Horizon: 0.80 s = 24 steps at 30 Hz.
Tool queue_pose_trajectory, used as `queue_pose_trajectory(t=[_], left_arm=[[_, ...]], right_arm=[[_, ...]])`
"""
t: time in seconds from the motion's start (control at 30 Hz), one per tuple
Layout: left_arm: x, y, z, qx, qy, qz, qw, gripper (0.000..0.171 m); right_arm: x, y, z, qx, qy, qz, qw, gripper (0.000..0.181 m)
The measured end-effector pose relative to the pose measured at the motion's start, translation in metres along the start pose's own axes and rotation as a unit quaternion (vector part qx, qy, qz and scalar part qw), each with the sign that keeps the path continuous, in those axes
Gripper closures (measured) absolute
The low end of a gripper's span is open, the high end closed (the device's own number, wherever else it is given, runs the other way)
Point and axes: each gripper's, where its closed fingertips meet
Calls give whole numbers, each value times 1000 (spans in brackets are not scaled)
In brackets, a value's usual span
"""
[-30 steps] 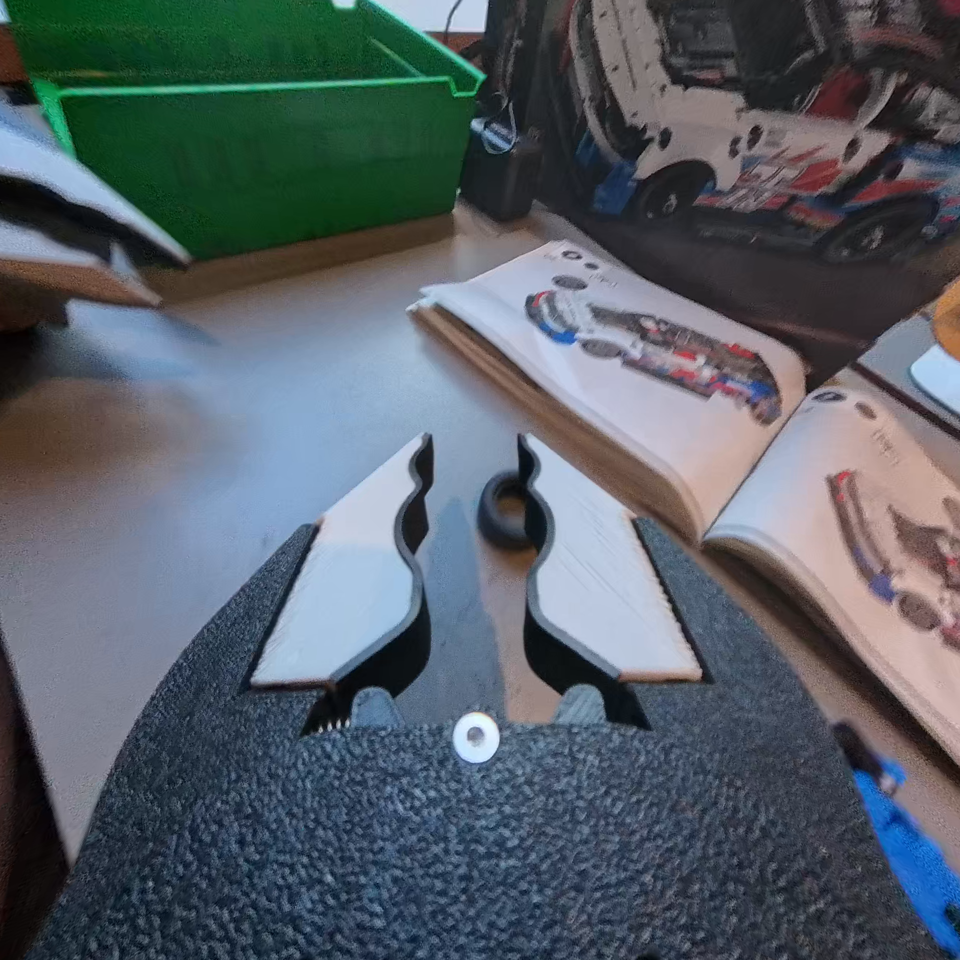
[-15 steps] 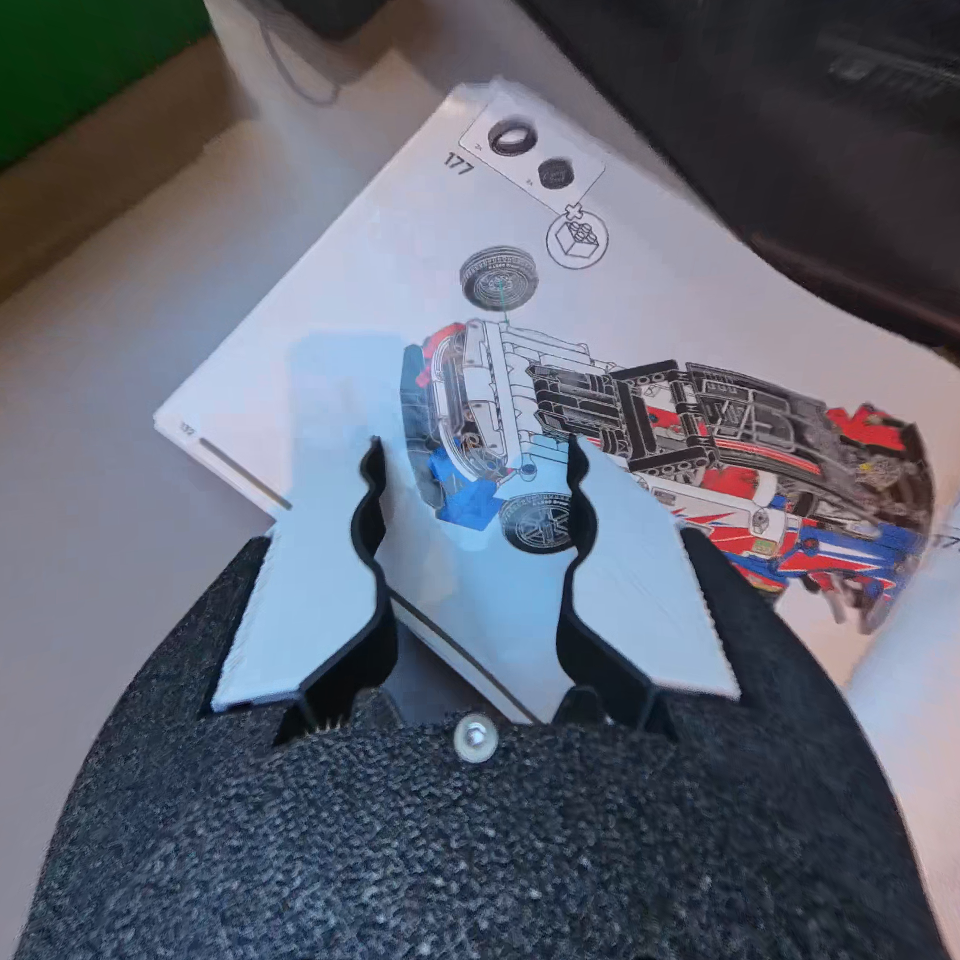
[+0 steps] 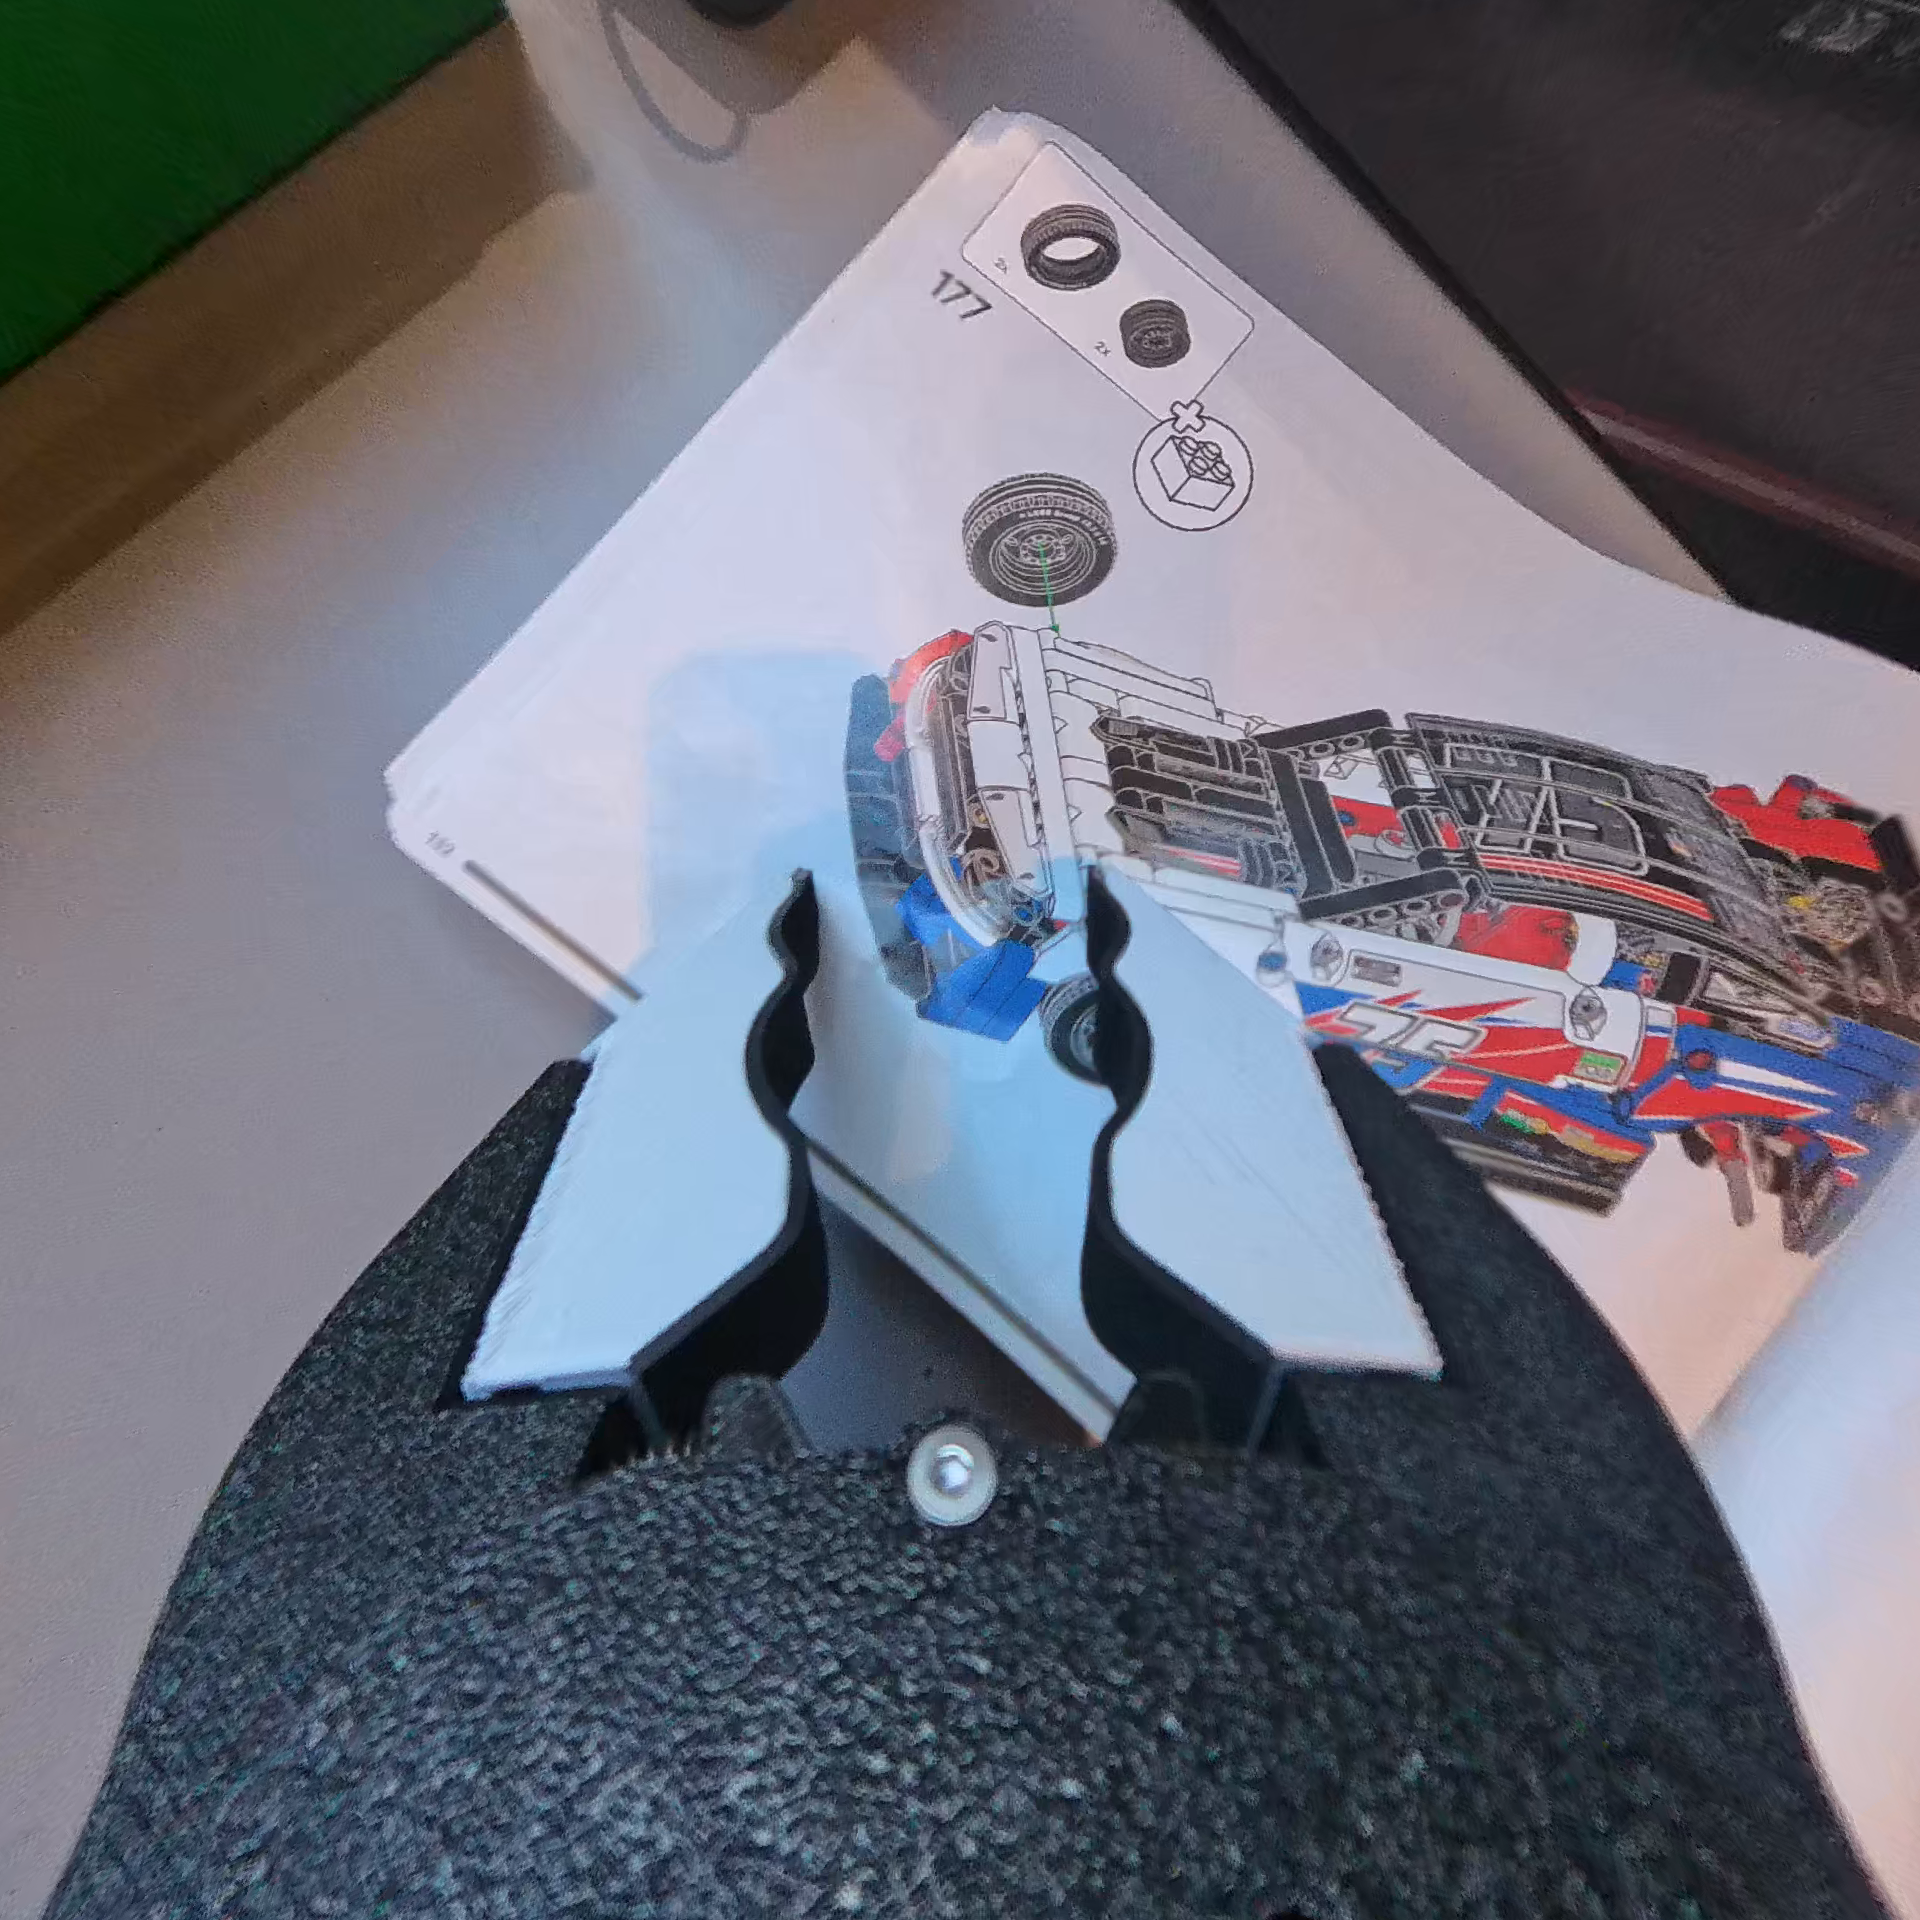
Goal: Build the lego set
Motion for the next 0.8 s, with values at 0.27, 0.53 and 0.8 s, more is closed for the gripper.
queue_pose_trajectory(t=[0.27,0.53,0.8], left_arm=[[2,-3,0,-1,-1,-10,1000,151],[8,-11,-2,-1,9,-43,999,151],[22,-19,-9,19,35,-89,995,153]], right_arm=[[-112,-34,-51,-44,83,119,988,132],[-167,-115,-28,33,49,167,984,135],[-167,-157,-57,-36,55,186,980,132]])
Point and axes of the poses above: each gripper's, where its closed fingertips meet, x out along the fingers, y out of its top, z = x × y across the jaws, and after that the axes turned 12 degrees about -y, right-handed
